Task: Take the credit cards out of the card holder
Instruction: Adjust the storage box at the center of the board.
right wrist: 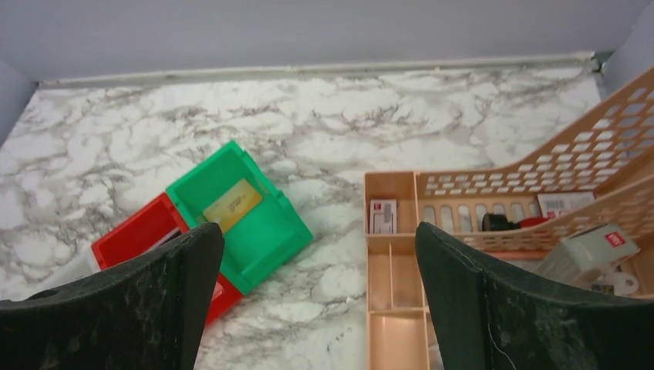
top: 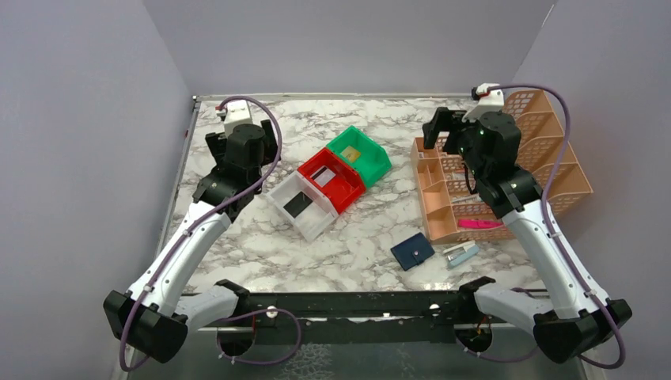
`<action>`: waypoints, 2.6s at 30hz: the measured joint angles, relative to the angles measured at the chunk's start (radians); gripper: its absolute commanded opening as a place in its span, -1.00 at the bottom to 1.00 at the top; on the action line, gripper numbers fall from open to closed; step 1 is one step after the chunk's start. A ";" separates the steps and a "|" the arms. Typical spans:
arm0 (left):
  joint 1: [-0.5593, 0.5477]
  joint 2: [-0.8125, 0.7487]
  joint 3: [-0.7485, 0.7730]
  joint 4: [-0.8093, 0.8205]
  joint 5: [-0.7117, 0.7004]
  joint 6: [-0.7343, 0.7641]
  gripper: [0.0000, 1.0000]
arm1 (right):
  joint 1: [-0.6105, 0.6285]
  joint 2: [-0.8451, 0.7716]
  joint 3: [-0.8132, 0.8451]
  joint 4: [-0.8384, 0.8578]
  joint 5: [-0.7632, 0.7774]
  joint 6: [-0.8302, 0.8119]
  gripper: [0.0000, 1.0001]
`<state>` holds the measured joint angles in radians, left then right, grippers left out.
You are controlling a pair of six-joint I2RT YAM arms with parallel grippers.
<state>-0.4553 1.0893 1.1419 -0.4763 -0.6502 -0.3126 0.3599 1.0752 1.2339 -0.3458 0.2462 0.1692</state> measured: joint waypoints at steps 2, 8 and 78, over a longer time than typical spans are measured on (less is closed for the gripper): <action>0.036 -0.006 -0.045 0.026 0.018 0.000 0.97 | -0.016 -0.020 -0.060 -0.001 -0.034 0.017 0.99; 0.137 -0.026 -0.171 0.097 0.116 0.007 0.98 | -0.069 -0.065 -0.243 -0.002 -0.190 0.067 0.95; 0.360 0.010 -0.556 0.274 0.986 -0.259 0.87 | -0.032 0.701 -0.014 -0.047 -0.771 0.148 0.91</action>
<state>-0.0956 1.0988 0.5861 -0.2024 0.3355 -0.5713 0.3283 1.7760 1.2194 -0.3931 -0.5247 0.3176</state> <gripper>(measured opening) 0.933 0.941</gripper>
